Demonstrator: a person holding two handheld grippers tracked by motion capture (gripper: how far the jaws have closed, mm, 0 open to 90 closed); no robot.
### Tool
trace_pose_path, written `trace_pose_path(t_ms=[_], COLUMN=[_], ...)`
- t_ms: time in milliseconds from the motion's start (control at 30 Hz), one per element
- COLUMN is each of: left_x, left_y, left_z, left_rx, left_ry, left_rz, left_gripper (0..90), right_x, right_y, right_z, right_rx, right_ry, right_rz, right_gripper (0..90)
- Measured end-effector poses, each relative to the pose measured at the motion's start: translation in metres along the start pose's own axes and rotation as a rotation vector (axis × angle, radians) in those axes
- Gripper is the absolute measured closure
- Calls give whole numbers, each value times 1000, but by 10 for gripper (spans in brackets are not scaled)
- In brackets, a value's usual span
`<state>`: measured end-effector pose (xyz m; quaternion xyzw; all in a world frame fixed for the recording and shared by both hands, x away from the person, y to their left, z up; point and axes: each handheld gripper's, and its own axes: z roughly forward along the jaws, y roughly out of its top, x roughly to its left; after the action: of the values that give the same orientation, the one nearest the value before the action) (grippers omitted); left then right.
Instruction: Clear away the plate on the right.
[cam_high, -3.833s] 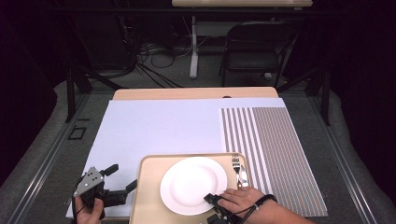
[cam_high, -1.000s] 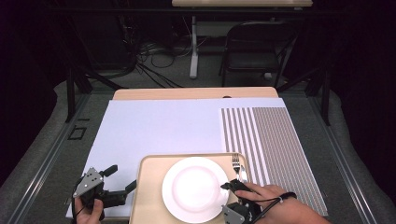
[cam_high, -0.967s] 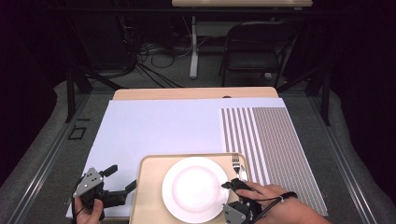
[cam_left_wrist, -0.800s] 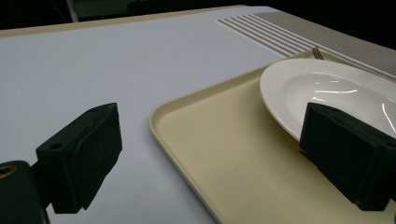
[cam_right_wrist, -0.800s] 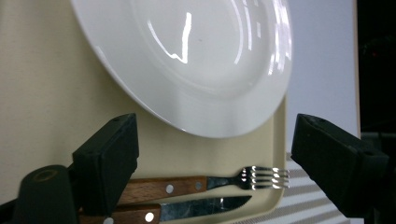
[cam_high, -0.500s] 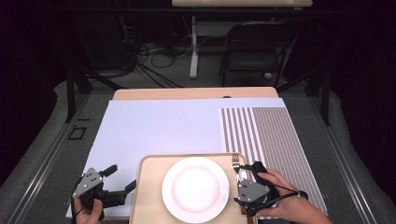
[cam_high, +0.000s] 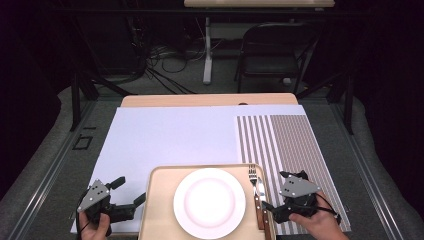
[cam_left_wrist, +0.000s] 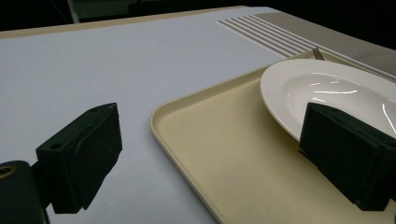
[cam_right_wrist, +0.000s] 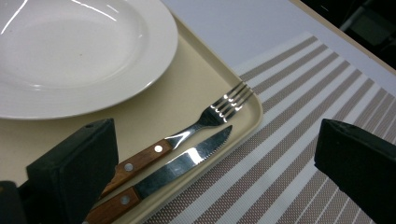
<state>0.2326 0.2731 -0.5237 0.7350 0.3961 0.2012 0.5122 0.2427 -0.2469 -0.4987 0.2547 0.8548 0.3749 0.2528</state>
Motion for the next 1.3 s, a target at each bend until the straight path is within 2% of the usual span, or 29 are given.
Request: trace_pose_path(t_ms=[167, 300, 400, 467, 533, 633, 733, 800, 833, 867, 1000, 1033, 1100, 1167, 1200, 1300], left_x=[0, 1, 1, 2, 2, 2, 2, 3, 2, 3, 3, 3, 3, 3, 3, 3], left_y=[0, 0, 0, 0, 0, 0, 0, 0, 0, 0, -1, -1, -1, -1, -1, -1], left_z=[-1, -1, -1, -1, -2, -2, -2, -2, -2, -2, -2, -2, -2, -2, -2, -2], left_rx=[-2, -5, -12, -8, -10, -11, -9, -9, -11, -11, -14, -14, -14, -8, -13, -12], left_ry=[3, 5, 7, 5, 6, 8, 9, 8, 9, 9, 8, 8, 7, 6, 7, 7], left_rz=[2, 3, -1, -1, -1, 0, 2, 2, 1, 0, 0, 0, 0, -1, -3, -2], left_gripper=[59, 59, 59, 59, 59, 59, 59, 59, 59, 59, 59, 59, 59, 59, 59, 59], right_x=[-8, -17, -24, -28, -32, -38, -42, -44, -45, -45, -46, -46, -47, -46, -46, -45], right_y=[-10, -16, -22, -27, -32, -39, -44, -47, -48, -49, -52, -53, -54, -55, -55, -56], right_z=[-4, -9, -12, -13, -12, -13, -14, -13, -14, -13, -15, -12, -14, -11, -13, -11], right_rx=[-21, -41, -69, -60, -70, -71, -67, -91, -79, -92, -77, -109, -90, -118, -99, -96], right_ry=[-52, -111, -125, -130, -152, -162, -187, -204, -199, -212, -217, -232, -226, -240, -226, -225], right_rz=[93, 169, 238, 277, 297, 339, 357, 374, 372, 385, 380, 383, 379, 387, 376, 376], right_gripper=[0, 0, 0, 0, 1, 2, 7, 7, 7, 7, 7, 8, 8, 8, 8, 8])
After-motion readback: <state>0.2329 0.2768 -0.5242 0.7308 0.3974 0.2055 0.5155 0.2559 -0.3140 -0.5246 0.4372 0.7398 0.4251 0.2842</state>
